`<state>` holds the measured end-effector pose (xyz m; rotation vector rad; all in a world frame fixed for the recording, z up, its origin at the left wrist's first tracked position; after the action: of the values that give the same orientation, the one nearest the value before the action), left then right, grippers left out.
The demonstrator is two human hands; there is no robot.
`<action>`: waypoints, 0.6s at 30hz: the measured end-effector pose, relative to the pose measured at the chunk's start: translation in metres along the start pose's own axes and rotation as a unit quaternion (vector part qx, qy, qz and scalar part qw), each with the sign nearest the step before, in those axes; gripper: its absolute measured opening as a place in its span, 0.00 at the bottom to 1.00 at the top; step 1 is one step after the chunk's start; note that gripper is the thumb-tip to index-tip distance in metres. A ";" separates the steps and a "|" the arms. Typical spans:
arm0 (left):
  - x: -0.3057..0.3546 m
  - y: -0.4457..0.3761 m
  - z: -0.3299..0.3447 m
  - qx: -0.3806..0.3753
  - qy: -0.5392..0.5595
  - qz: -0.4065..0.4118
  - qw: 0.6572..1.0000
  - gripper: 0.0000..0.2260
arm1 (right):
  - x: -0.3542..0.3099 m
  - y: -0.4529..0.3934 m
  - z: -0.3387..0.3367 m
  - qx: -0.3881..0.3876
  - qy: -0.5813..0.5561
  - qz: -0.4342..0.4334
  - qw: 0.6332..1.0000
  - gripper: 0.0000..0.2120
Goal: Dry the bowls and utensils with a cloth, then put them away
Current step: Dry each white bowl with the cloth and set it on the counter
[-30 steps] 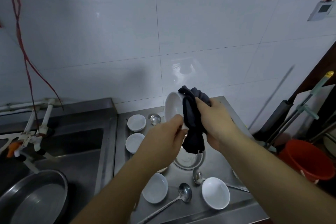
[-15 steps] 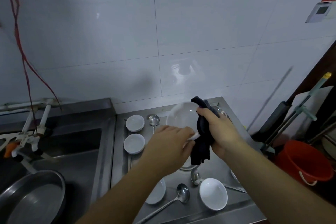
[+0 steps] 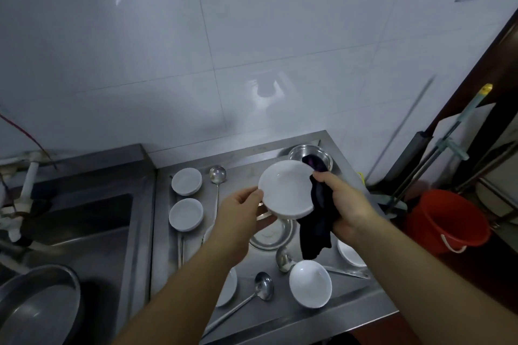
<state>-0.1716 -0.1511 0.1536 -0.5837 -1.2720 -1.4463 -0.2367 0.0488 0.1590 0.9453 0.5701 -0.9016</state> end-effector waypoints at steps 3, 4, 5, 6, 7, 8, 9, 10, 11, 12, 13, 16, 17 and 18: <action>-0.013 -0.018 0.016 0.007 -0.005 -0.016 1.000 0.07 | -0.017 -0.013 -0.028 0.024 0.050 -0.024 0.998 0.12; -0.016 -0.025 0.023 0.006 -0.013 -0.018 1.000 0.07 | -0.023 -0.017 -0.037 0.028 0.067 -0.020 0.997 0.12; -0.019 -0.031 0.032 0.006 -0.020 -0.019 1.000 0.07 | -0.028 -0.023 -0.046 0.029 0.081 -0.013 0.996 0.09; -0.023 -0.037 0.041 0.008 -0.029 -0.021 0.999 0.08 | -0.033 -0.028 -0.056 0.036 0.096 -0.009 0.995 0.06; -0.026 -0.044 0.050 0.014 -0.039 -0.021 0.999 0.08 | -0.040 -0.035 -0.067 0.045 0.110 -0.012 0.993 0.06; -0.030 -0.051 0.059 0.020 -0.049 -0.021 0.998 0.09 | -0.047 -0.043 -0.078 0.053 0.126 -0.019 0.990 0.07; -0.034 -0.059 0.068 0.026 -0.056 -0.023 0.998 0.09 | -0.054 -0.051 -0.088 0.057 0.142 -0.027 0.988 0.08; -0.038 -0.067 0.077 0.031 -0.056 -0.027 0.998 0.09 | -0.061 -0.059 -0.098 0.060 0.153 -0.032 0.986 0.09; -0.043 -0.076 0.086 0.036 -0.052 -0.033 0.997 0.09 | -0.067 -0.069 -0.108 0.060 0.160 -0.034 0.985 0.10; -0.047 -0.086 0.095 0.041 -0.045 -0.039 0.997 0.09 | -0.072 -0.078 -0.118 0.059 0.160 -0.032 0.985 0.11; -0.051 -0.095 0.103 0.047 -0.038 -0.046 0.997 0.09 | -0.075 -0.088 -0.129 0.056 0.158 -0.026 0.985 0.11; -0.066 -0.126 0.123 0.057 -0.032 -0.063 0.996 0.08 | -0.080 -0.117 -0.160 0.052 0.148 0.005 0.988 0.11; -0.071 -0.136 0.129 0.059 -0.034 -0.068 0.995 0.08 | -0.081 -0.127 -0.170 0.048 0.145 0.014 0.988 0.10; -0.077 -0.145 0.133 0.061 -0.037 -0.074 0.995 0.08 | -0.081 -0.136 -0.179 0.047 0.142 0.025 0.989 0.10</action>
<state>-0.3163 -0.0209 0.0725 -0.4730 -1.4769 -1.4656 -0.4015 0.1989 0.0733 1.1780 0.7471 -0.7583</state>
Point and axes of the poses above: each hand's wrist, its own y-axis away from the middle knuckle, its own z-axis out of the palm, x = y × z, the point moved 6 cm from there along -y, towards the middle knuckle, and after that the axes turned 7 degrees about -x, right-handed, at the moved point
